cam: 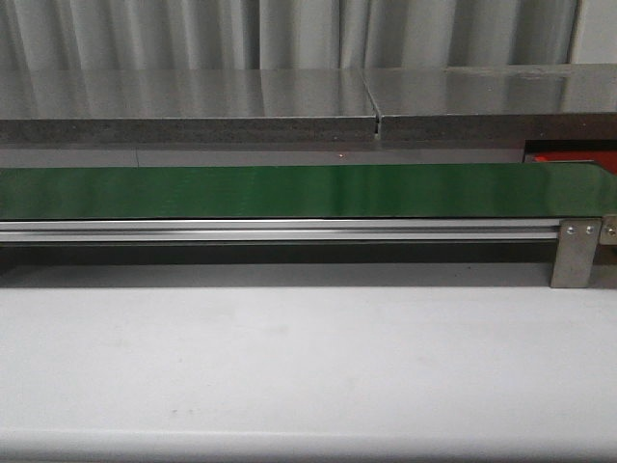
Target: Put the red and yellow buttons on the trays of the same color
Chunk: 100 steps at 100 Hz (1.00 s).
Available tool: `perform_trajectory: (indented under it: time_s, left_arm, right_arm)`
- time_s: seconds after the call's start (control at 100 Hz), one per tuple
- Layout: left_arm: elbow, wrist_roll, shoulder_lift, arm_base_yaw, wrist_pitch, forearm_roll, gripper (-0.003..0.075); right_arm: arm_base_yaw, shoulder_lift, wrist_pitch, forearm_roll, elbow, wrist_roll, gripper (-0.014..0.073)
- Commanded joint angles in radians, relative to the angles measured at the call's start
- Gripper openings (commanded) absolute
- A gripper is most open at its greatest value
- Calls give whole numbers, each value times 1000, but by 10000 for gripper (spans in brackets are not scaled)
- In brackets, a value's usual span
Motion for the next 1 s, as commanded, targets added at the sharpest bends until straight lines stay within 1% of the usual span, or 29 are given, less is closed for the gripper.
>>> perform_trajectory:
  time_s: [0.0,0.42,0.49,0.54,0.59,0.63,0.64,0.66,0.71,0.73,0.76,0.81,0.85,0.88,0.99]
  left_arm:
    - [-28,-2,0,-6,-72,-22,-19]
    - [-28,-2,2,-6,-75,-25,-18]
    - [-28,-2,4,-6,-75,-25,4]
    - [-28,-2,6,-6,-73,-25,55]
    - [-28,-2,10,-6,-71,-25,134]
    - [-28,-2,11,-6,-69,-25,221]
    - [-28,-2,11,-6,-69,-25,252]
    - [-28,-2,11,-6,-69,-25,284]
    - [-28,-2,11,-6,-69,-25,422]
    - [-28,-2,11,-6,-69,-25,456]
    - [-28,-2,11,-6,-69,-25,536]
    - [-28,-2,11,-6,-77,-25,618]
    - [-28,-2,11,-6,-77,-25,659]
    - [-28,-2,11,-6,-77,-29,671]
    - [-28,-2,11,-6,-72,-29,672]
  right_arm:
    - [-1,1,-71,14,-27,-9,-67]
    - [-1,1,-71,14,-27,-9,-67]
    - [-1,1,-71,14,-27,-9,-67]
    - [-1,1,-71,14,-27,-9,-67]
    - [-1,1,-71,14,-27,-9,-67]
    - [-1,1,-71,14,-27,-9,-67]
    - [-1,1,-71,14,-27,-9,-67]
    - [-1,1,-71,14,-27,-9,-67]
    - [-1,1,-71,14,-27,-9,-67]
    - [-1,1,-71,14,-27,-9,-67]
    - [-1,1,-71,14,-27,-9,-67]
    - [-1,1,-71,14,-27,-9,-67]
    - [-1,1,-71,14,-27,-9,-67]
    - [-1,1,-71,14,-27,-9,-67]
    - [-1,1,-71,14,-27,-9,-67]
